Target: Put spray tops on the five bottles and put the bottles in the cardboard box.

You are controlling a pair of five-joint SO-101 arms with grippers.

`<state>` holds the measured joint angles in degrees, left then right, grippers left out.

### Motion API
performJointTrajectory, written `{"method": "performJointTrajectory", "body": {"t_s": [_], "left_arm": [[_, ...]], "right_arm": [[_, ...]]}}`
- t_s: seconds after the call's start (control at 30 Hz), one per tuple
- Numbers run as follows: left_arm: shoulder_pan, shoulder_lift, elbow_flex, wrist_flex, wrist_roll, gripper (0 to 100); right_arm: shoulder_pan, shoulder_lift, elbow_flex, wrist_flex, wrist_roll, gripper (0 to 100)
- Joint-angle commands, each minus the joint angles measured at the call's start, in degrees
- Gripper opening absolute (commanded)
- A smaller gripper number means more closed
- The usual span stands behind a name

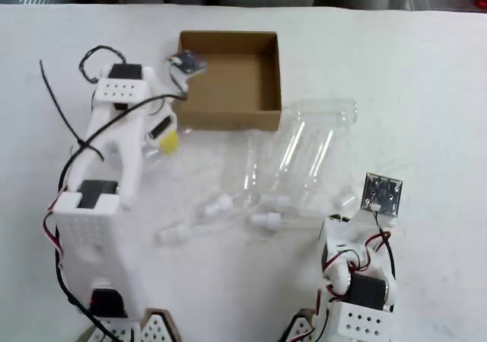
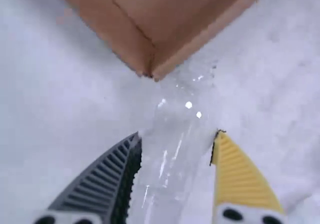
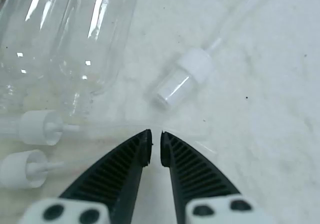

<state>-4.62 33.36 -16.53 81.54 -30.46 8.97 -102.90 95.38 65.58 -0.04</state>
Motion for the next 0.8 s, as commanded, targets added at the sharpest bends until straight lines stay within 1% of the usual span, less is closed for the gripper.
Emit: {"method": "performJointTrajectory", "body": {"t_s": [0.0, 0.1, 0.17, 0.27, 0.43, 0.63, 0.77], "left_arm": [[-5.93, 1.27, 0.53, 2.11, 17.85, 24], [-8.48, 1.19, 0.53, 2.2, 20.13, 31], [-9.8, 1.19, 0.53, 2.29, 20.22, 33], [-10.77, 1.1, 0.26, 2.29, 20.22, 33], [-10.42, 0.13, 0.0, 2.99, 20.04, 33], [-10.15, -9.19, 0.53, 4.22, 20.13, 33], [-8.57, -14.02, 0.62, 5.71, 19.52, 33]], "right_arm": [[0.13, -0.48, -0.18, 0.04, 0.0, 2.2], [0.13, -0.48, -0.18, 0.04, 0.0, 2.2], [0.13, -0.48, -0.18, 0.04, 0.0, 2.2], [0.13, -0.48, -0.18, 0.04, 0.0, 2.2], [0.13, -0.48, -0.18, 0.04, 0.0, 2.2], [0.13, -0.48, -0.18, 0.04, 0.0, 2.2], [0.13, -0.48, -0.18, 0.04, 0.0, 2.2]]}}
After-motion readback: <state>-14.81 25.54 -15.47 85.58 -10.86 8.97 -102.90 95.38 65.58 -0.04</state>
